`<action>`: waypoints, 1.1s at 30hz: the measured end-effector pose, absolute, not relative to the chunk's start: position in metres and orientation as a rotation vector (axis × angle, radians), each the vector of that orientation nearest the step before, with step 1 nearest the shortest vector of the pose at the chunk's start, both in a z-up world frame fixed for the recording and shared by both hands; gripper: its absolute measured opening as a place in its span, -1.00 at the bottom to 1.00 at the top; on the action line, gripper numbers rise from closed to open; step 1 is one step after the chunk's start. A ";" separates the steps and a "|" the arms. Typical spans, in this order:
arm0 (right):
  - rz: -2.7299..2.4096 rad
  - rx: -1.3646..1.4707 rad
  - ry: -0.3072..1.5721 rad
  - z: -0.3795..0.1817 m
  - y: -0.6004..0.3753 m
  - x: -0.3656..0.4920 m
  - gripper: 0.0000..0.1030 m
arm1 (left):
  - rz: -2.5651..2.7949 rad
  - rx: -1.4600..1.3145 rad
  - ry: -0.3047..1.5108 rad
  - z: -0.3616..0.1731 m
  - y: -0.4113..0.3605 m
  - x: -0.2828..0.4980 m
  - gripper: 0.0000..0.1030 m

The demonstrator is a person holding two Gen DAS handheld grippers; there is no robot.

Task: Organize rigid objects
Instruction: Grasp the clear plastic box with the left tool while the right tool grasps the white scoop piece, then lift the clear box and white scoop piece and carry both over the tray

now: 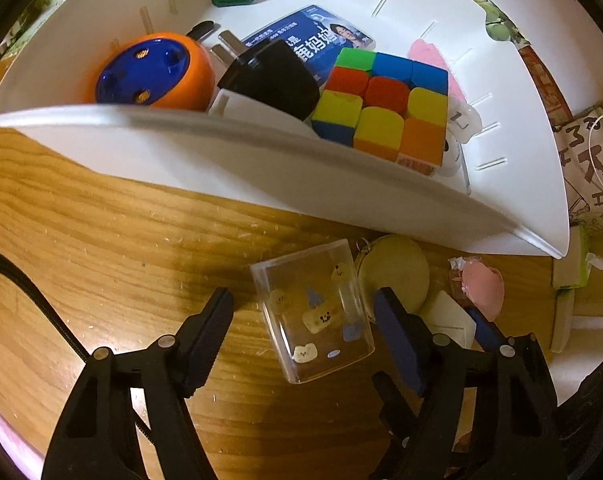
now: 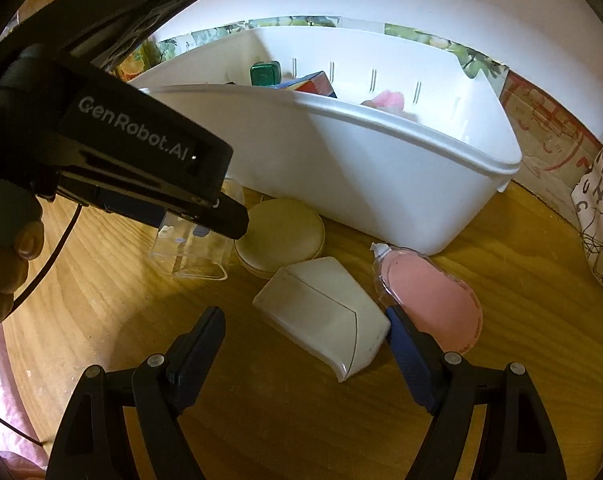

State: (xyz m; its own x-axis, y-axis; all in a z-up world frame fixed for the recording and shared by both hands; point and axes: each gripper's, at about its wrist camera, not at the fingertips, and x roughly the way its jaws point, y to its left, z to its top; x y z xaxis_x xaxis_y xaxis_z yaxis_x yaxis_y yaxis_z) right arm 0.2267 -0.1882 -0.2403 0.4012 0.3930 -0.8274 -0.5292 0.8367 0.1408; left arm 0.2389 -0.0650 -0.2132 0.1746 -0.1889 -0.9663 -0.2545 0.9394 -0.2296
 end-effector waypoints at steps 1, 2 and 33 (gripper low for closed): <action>0.584 -0.153 1.001 -0.241 -0.188 0.227 0.59 | 0.051 -0.373 1.404 -0.213 -0.065 0.240 0.39; 0.584 -0.153 1.002 -0.242 -0.187 0.228 0.58 | 0.055 -0.367 1.403 -0.213 -0.066 0.241 0.34; 0.656 -0.209 0.962 -0.244 -0.175 0.223 0.28 | 0.196 -0.540 1.391 -0.217 -0.026 0.172 0.13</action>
